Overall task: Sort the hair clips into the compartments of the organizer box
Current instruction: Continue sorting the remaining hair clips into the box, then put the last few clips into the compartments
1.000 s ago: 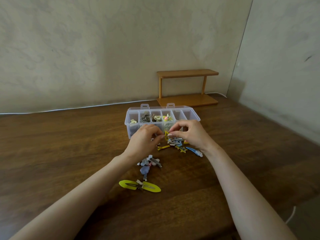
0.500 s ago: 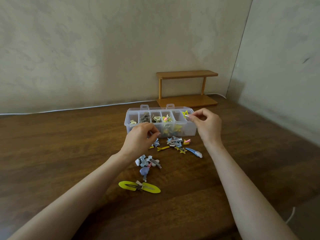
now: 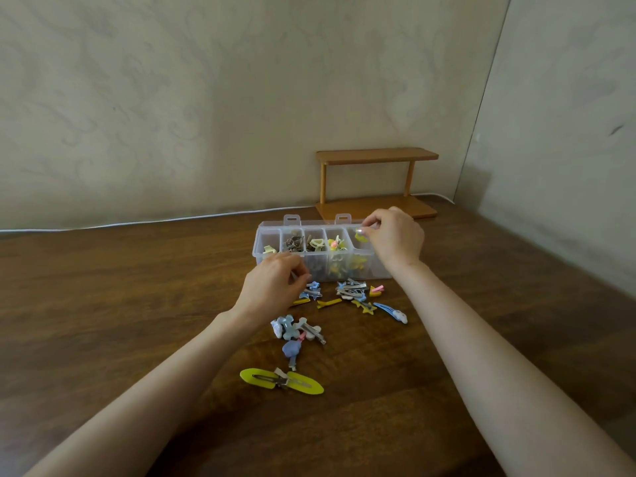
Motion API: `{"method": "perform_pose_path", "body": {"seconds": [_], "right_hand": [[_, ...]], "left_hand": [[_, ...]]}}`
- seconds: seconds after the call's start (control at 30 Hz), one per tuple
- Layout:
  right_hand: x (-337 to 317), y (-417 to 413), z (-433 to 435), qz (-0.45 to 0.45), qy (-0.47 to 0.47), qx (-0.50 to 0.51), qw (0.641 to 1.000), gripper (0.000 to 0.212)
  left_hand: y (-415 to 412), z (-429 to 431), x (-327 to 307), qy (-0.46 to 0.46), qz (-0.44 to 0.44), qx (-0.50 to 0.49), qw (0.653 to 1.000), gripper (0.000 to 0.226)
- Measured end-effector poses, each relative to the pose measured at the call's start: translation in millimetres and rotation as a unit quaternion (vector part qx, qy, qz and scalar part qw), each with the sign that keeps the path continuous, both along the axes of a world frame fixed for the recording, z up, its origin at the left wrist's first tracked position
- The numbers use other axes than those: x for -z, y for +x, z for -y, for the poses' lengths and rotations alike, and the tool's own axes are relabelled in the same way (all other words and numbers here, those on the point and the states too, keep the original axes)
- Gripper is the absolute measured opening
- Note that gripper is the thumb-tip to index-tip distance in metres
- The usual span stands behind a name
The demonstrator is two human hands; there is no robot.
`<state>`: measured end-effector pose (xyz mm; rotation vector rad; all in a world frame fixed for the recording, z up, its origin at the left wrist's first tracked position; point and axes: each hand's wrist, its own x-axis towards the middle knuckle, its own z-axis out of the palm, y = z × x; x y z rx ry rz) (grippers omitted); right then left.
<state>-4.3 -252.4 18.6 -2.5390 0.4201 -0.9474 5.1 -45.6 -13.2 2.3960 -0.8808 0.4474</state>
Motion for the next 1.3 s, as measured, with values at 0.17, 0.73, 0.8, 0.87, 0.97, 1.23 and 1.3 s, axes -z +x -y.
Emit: {"method": "perform_pose_path", "body": {"seconds": [0.17, 0.73, 0.8, 0.87, 0.97, 1.23, 1.3], "right_hand": [[4.8, -1.4, 2.0, 0.005, 0.004, 0.000, 1.000, 0.011], [26.3, -46.0, -20.5, -0.141, -0.004, -0.233, 0.962, 0.006], [26.0, -46.8, -24.7, -0.150, -0.019, -0.244, 0.958, 0.010], [26.2, -47.6, -30.6, -0.163, -0.035, -0.262, 0.950, 0.017], [29.7, -47.2, -38.3, -0.187, -0.067, -0.280, 0.939, 0.022], [30.1, -47.1, -38.8, -0.162, -0.038, -0.302, 0.939, 0.013], [24.5, -48.9, -33.6, -0.106, 0.086, -0.314, 0.940, 0.008]], "left_hand": [[0.6, -2.3, 0.8, 0.014, 0.004, -0.005, 1.000, 0.009], [3.7, -8.0, -5.7, 0.173, -0.087, -0.035, 0.981, 0.017], [5.7, -10.0, -10.1, 0.183, -0.097, -0.039, 0.977, 0.017], [7.0, -13.6, -14.7, 0.207, -0.113, -0.041, 0.971, 0.019], [6.5, -16.2, -18.1, 0.257, -0.130, -0.041, 0.957, 0.024], [7.0, -12.7, -12.1, 0.250, -0.120, -0.023, 0.961, 0.016], [6.3, -11.1, -12.2, 0.236, -0.120, -0.010, 0.964, 0.015]]}}
